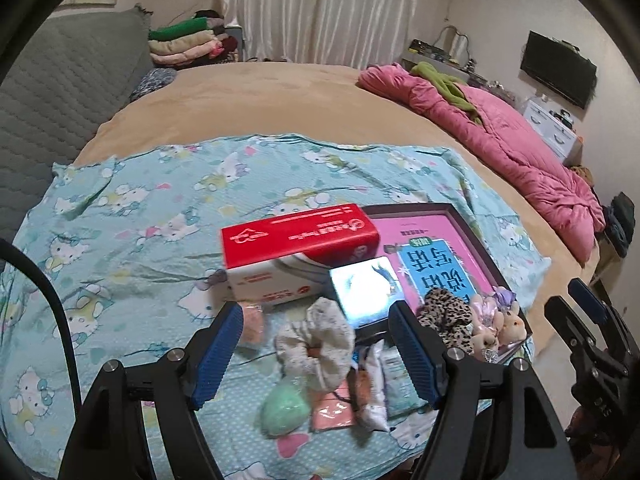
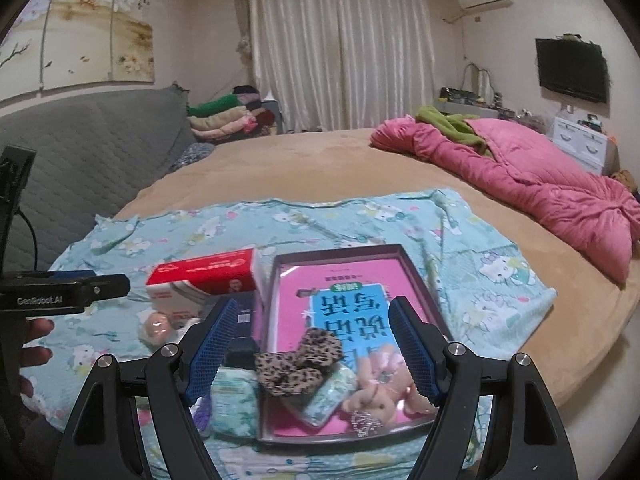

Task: Organize soft objects
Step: 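Withdraw both open tools from the tray back toward the pile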

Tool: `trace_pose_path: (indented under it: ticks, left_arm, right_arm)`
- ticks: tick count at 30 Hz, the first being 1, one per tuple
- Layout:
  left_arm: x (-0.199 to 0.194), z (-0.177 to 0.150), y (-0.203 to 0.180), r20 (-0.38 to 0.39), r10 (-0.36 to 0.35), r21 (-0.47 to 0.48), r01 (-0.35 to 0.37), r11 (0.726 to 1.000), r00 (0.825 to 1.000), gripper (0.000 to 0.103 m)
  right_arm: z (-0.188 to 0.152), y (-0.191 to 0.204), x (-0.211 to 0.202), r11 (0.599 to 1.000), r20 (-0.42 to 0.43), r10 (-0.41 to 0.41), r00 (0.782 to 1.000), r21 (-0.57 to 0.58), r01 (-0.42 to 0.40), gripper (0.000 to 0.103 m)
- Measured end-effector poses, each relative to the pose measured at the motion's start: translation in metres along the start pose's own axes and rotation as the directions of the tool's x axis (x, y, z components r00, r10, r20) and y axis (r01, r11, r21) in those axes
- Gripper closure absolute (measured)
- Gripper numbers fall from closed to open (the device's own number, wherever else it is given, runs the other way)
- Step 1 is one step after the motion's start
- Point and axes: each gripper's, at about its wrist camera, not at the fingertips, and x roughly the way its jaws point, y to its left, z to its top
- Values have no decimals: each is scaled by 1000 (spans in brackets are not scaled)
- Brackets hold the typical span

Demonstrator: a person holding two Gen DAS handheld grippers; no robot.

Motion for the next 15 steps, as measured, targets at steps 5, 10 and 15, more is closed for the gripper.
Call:
trace_pose_path:
  ticks: [5, 10, 15]
  left_arm:
    - [-5, -3, 17, 3, 11, -25, -11, 1000, 1000, 28]
    - [-7, -7, 33, -3, 23, -51, -24, 998, 1000, 28]
    - [-6, -16, 47, -16, 34, -65, -35, 997, 999, 28]
  right_arm:
    - [2, 15, -2, 999, -2, 23, 1000, -25, -23, 24]
    - [2, 30, -3, 997, -9, 43, 999, -58, -43, 24]
    - [-2, 43, -2, 994, -28, 67, 997, -81, -69, 24]
